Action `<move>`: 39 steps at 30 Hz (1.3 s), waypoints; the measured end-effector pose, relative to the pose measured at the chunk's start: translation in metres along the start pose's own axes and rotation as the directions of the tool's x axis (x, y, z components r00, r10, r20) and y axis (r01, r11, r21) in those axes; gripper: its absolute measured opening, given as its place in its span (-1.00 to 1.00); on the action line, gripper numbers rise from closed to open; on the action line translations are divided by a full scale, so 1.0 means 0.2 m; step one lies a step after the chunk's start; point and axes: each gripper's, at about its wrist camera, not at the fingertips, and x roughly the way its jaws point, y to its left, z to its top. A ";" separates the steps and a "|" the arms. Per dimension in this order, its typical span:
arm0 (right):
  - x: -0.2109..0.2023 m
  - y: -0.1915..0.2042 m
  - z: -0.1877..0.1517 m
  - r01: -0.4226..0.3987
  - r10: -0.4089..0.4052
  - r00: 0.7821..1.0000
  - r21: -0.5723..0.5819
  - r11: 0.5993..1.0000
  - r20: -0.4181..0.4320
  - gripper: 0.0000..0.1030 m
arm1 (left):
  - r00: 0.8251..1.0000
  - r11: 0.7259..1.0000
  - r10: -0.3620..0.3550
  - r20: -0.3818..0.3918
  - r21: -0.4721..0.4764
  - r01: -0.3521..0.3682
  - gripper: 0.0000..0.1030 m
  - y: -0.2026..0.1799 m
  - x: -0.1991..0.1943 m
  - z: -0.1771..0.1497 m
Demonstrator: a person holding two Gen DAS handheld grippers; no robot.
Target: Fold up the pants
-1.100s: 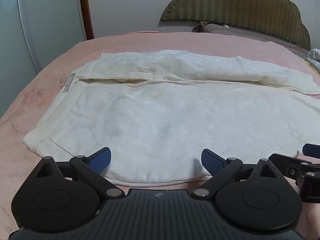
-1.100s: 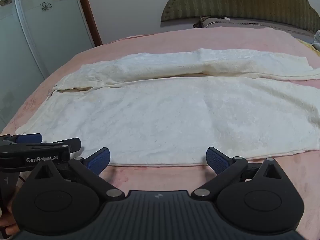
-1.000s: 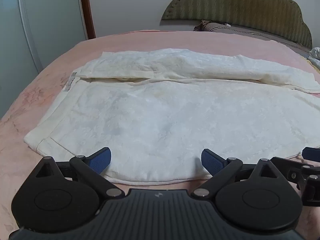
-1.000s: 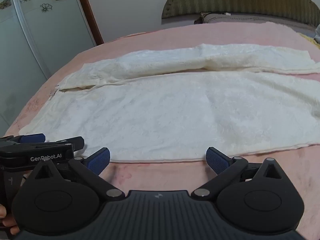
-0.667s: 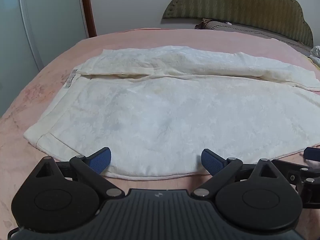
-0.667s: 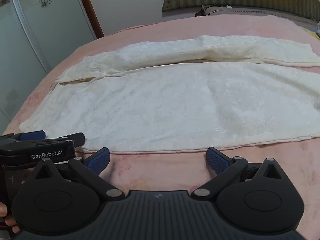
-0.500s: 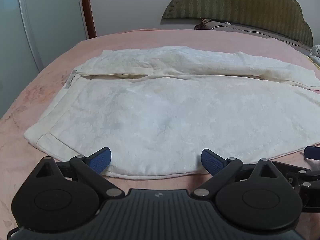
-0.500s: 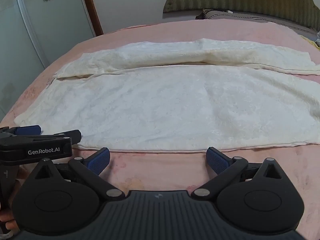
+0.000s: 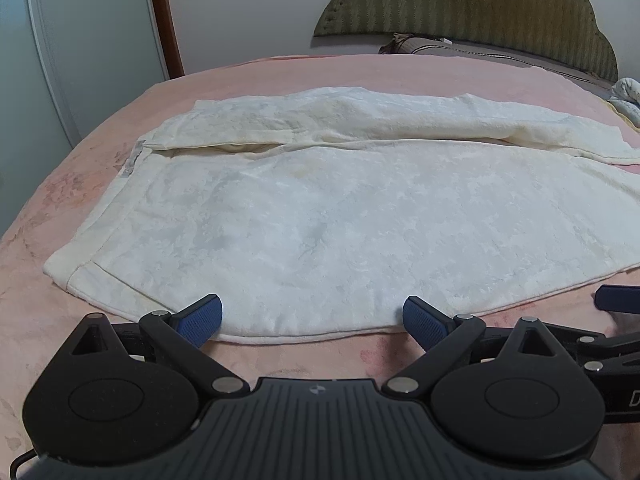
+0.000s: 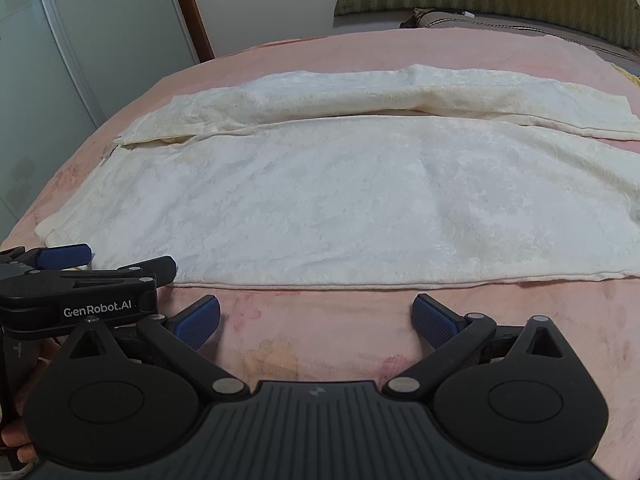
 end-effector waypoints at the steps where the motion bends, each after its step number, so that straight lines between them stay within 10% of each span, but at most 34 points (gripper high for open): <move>1: 0.00 0.00 0.00 -0.001 0.001 1.000 0.000 1.000 0.000 1.00 | 1.000 1.000 0.000 0.000 0.003 0.000 0.93 0.00 0.00 0.00; 39: 0.01 -0.02 -0.01 -0.029 0.028 0.999 0.029 0.999 0.030 1.00 | 1.000 1.000 0.004 0.005 0.013 -0.004 0.99 -0.01 0.00 -0.01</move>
